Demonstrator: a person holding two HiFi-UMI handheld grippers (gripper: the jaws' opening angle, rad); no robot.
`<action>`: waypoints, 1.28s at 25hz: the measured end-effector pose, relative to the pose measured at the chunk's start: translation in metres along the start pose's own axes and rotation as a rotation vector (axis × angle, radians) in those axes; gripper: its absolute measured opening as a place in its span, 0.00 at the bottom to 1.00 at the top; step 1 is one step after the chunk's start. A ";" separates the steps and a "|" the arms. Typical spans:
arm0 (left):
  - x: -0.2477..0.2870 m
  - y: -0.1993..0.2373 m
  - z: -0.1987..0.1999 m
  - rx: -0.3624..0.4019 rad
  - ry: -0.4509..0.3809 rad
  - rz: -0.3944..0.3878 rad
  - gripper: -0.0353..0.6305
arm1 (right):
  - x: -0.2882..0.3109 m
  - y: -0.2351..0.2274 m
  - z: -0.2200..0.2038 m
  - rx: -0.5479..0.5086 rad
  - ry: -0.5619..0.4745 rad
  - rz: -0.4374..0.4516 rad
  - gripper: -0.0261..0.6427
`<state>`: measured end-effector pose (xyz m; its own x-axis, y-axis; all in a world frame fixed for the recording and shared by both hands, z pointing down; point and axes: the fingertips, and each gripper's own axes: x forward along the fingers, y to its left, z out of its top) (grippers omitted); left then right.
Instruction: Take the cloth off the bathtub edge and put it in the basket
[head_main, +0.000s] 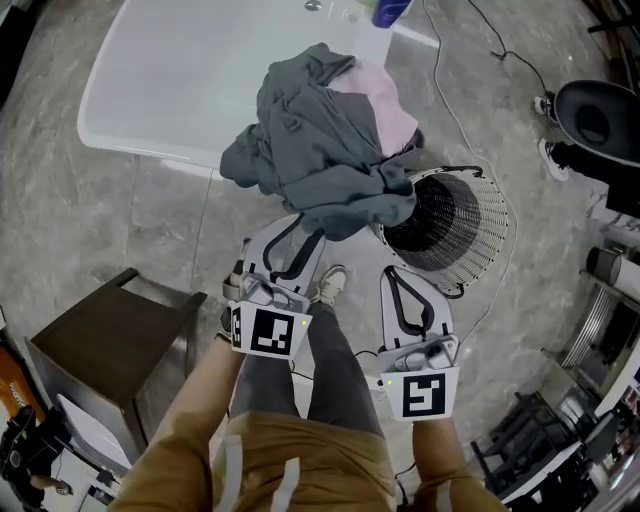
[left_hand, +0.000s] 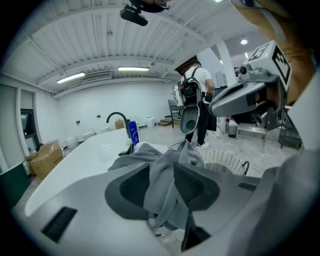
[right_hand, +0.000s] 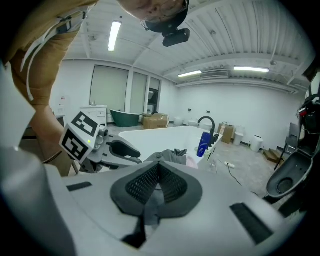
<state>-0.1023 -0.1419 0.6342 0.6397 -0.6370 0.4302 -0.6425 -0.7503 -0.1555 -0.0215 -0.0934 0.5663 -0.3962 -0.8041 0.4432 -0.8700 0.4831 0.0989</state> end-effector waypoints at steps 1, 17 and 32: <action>0.007 -0.002 -0.005 -0.001 0.010 -0.008 0.28 | 0.002 -0.001 -0.003 -0.001 0.005 0.004 0.05; 0.106 -0.013 -0.090 -0.045 0.235 -0.065 0.94 | 0.025 -0.036 -0.049 0.051 0.042 0.008 0.05; 0.093 0.007 -0.075 -0.074 0.183 0.080 0.17 | 0.017 -0.052 -0.060 0.074 0.030 0.004 0.05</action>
<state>-0.0787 -0.1930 0.7399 0.5024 -0.6458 0.5749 -0.7217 -0.6794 -0.1325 0.0341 -0.1115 0.6224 -0.3914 -0.7911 0.4700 -0.8884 0.4581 0.0312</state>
